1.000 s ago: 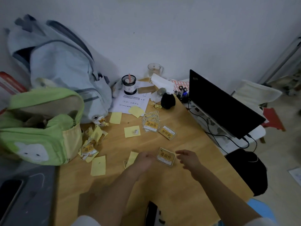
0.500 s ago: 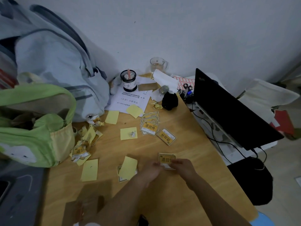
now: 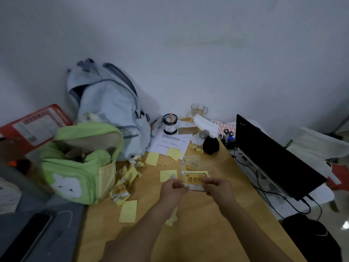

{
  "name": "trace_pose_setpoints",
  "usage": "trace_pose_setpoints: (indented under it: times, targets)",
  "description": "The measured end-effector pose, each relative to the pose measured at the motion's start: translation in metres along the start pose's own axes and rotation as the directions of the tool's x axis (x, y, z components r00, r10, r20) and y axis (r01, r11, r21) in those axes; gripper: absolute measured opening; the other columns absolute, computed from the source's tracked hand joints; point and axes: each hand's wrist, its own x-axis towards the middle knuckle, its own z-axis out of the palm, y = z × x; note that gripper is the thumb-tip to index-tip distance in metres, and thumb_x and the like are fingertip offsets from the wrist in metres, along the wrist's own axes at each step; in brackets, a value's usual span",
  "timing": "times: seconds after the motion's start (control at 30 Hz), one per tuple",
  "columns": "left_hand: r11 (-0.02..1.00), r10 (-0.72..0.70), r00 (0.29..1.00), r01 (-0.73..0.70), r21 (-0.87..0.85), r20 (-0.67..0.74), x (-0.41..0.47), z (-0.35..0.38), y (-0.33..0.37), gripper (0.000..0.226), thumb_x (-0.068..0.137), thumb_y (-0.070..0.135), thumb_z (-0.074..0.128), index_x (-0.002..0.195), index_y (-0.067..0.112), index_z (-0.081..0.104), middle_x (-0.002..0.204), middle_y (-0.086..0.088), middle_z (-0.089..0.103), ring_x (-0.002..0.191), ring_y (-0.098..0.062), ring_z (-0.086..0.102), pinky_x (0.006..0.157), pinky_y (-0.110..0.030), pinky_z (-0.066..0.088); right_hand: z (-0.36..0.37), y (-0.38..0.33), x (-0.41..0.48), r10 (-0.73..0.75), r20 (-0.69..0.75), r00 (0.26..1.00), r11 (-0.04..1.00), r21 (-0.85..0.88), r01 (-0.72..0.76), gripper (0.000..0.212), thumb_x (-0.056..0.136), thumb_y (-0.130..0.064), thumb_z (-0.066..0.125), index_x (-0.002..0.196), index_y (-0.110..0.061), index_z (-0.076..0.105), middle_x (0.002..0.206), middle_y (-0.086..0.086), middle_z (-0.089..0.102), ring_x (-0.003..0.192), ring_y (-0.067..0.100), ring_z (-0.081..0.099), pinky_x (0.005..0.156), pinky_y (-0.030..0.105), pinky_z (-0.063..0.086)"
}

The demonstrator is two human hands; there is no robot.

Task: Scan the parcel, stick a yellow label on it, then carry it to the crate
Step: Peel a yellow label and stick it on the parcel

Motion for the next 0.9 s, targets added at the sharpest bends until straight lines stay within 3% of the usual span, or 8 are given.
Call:
trace_pose_setpoints:
  times: [0.13, 0.27, 0.33, 0.47, 0.57, 0.63, 0.73, 0.9]
  targets:
    - [0.979, 0.124, 0.988, -0.137, -0.154, -0.096, -0.029, -0.040, 0.045, 0.025, 0.081, 0.011, 0.071, 0.104, 0.011, 0.062, 0.093, -0.005, 0.064, 0.084, -0.017, 0.060, 0.066, -0.024, 0.046, 0.027, -0.046, -0.034, -0.148, 0.044, 0.988, 0.989, 0.032, 0.147, 0.028, 0.082, 0.007, 0.062, 0.078, -0.018, 0.073, 0.092, 0.014, 0.068, 0.069, 0.020, 0.053, 0.059, 0.030, 0.043]
    - [0.921, 0.263, 0.951, -0.298, -0.252, -0.164, -0.072, -0.085, 0.090, 0.011, 0.084, 0.012, 0.067, 0.093, 0.017, 0.063, 0.089, -0.004, 0.063, 0.080, -0.015, 0.061, 0.067, -0.026, 0.046, 0.056, -0.100, -0.077, -0.342, 0.062, 0.938, 0.939, 0.054, 0.339, 0.031, 0.083, 0.004, 0.064, 0.078, -0.025, 0.072, 0.103, 0.008, 0.070, 0.079, 0.020, 0.062, 0.072, 0.037, 0.052]
    - [0.881, 0.323, 0.923, -0.374, -0.289, -0.208, -0.094, -0.108, 0.109, 0.010, 0.084, 0.011, 0.067, 0.089, 0.019, 0.062, 0.086, -0.005, 0.061, 0.078, -0.016, 0.061, 0.070, -0.028, 0.048, 0.068, -0.126, -0.104, -0.421, 0.073, 0.904, 0.906, 0.080, 0.415, 0.031, 0.083, 0.004, 0.064, 0.079, -0.026, 0.072, 0.100, 0.004, 0.070, 0.081, 0.018, 0.061, 0.073, 0.033, 0.052]
    - [0.799, 0.414, 0.860, -0.500, -0.334, -0.297, -0.139, -0.153, 0.140, 0.016, 0.083, 0.007, 0.068, 0.081, 0.017, 0.056, 0.080, -0.005, 0.058, 0.073, -0.017, 0.059, 0.064, -0.025, 0.048, 0.093, -0.171, -0.162, -0.611, 0.114, 0.784, 0.792, 0.090, 0.604, 0.030, 0.083, 0.009, 0.062, 0.081, -0.021, 0.070, 0.088, 0.006, 0.069, 0.065, 0.010, 0.063, 0.054, 0.015, 0.049]
    - [0.754, 0.481, 0.808, -0.579, -0.309, -0.342, -0.178, -0.182, 0.156, 0.015, 0.083, 0.009, 0.068, 0.080, 0.019, 0.057, 0.081, -0.003, 0.061, 0.074, -0.017, 0.059, 0.055, -0.019, 0.048, 0.110, -0.196, -0.205, -0.724, 0.142, 0.675, 0.689, 0.094, 0.719, 0.030, 0.083, 0.007, 0.063, 0.081, -0.023, 0.070, 0.069, 0.021, 0.067, 0.055, 0.023, 0.048, 0.051, 0.028, 0.037]
    - [0.725, 0.512, 0.780, -0.618, -0.306, -0.360, -0.203, -0.200, 0.163, 0.014, 0.084, 0.008, 0.067, 0.081, 0.019, 0.059, 0.084, -0.003, 0.063, 0.074, -0.016, 0.060, 0.055, -0.021, 0.048, 0.120, -0.206, -0.230, -0.768, 0.156, 0.621, 0.640, 0.133, 0.757, 0.030, 0.084, 0.005, 0.063, 0.080, -0.023, 0.070, 0.057, 0.025, 0.058, 0.055, 0.023, 0.038, 0.055, 0.033, 0.032]
    - [0.693, 0.553, 0.753, -0.654, -0.304, -0.358, -0.237, -0.224, 0.166, 0.011, 0.085, 0.009, 0.066, 0.080, 0.018, 0.062, 0.088, -0.005, 0.068, 0.080, -0.017, 0.063, 0.063, -0.027, 0.050, 0.133, -0.209, -0.260, -0.810, 0.150, 0.567, 0.586, 0.202, 0.785, 0.028, 0.084, 0.005, 0.063, 0.073, -0.020, 0.067, 0.047, -0.001, 0.058, 0.049, 0.020, 0.039, 0.051, 0.029, 0.035]
    - [0.687, 0.607, 0.701, -0.699, -0.195, -0.375, -0.272, -0.248, 0.156, 0.011, 0.082, 0.013, 0.069, 0.077, 0.017, 0.061, 0.081, -0.002, 0.066, 0.073, -0.011, 0.062, 0.070, -0.030, 0.050, 0.151, -0.199, -0.291, -0.823, 0.154, 0.546, 0.566, 0.301, 0.768, 0.041, 0.081, 0.009, 0.065, 0.058, -0.024, 0.058, 0.055, -0.004, 0.065, 0.054, 0.015, 0.054, 0.050, 0.020, 0.042]
